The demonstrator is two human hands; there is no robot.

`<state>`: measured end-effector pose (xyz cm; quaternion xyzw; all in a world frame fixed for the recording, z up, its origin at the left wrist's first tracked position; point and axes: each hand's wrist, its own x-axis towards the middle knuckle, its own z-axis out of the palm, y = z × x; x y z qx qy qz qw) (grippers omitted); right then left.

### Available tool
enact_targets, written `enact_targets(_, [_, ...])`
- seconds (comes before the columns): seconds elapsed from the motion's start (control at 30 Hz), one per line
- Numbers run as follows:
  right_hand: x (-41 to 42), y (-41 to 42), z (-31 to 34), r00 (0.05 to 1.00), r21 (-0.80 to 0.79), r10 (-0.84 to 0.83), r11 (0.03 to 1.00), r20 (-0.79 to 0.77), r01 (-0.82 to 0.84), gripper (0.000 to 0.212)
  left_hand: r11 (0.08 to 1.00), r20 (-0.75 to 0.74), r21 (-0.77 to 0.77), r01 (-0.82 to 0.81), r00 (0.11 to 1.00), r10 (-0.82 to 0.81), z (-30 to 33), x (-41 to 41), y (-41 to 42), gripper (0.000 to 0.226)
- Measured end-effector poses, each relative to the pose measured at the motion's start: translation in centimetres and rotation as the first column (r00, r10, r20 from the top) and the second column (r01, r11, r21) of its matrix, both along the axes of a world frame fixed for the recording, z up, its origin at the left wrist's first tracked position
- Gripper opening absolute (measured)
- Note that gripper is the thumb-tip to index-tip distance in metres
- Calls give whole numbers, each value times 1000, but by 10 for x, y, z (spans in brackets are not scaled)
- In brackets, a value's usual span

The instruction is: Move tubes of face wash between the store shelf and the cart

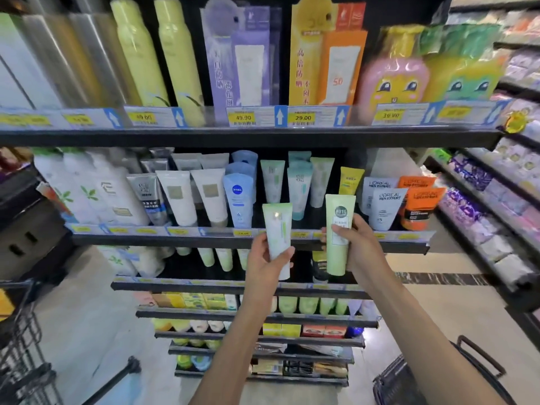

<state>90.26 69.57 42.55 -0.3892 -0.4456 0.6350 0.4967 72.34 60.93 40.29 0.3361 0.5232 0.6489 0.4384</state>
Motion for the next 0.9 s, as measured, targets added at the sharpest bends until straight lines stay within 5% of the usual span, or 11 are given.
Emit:
enact_targets(0.43, [14, 15, -11, 994, 1, -84, 996, -77, 84, 34, 993, -286, 121, 2, 958, 33, 39, 31, 66, 46])
enact_targets(0.9, [46, 0, -18, 987, 22, -117, 993, -106, 120, 35, 984, -699, -49, -172, 710, 89, 25, 69, 143, 33])
